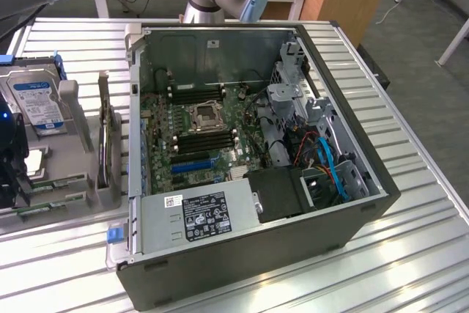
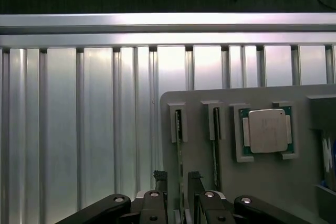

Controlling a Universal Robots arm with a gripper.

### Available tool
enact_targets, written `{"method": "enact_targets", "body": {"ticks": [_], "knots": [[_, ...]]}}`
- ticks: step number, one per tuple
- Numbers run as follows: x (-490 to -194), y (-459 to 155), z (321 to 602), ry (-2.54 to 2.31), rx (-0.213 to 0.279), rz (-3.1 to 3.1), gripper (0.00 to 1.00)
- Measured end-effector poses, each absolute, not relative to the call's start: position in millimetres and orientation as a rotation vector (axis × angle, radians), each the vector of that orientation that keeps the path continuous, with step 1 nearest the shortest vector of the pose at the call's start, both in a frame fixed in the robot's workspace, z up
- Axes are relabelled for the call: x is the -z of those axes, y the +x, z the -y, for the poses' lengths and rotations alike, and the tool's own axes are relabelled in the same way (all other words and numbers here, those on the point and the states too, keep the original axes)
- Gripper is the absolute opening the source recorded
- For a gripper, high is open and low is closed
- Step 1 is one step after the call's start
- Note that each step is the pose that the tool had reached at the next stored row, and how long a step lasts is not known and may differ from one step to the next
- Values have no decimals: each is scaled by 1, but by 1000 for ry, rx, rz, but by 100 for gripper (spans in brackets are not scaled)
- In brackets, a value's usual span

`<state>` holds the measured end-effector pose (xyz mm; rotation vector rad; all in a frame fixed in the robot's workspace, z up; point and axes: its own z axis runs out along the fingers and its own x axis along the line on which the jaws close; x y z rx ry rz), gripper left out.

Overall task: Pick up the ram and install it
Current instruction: 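Pick up the ram and move it above insertion slot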

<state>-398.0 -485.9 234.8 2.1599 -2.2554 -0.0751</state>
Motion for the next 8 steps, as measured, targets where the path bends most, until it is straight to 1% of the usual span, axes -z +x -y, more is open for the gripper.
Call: {"method": "enact_targets", "body": {"ticks": [8], "knots": [[-230,-398,486,2160,75,2255,29]]}}
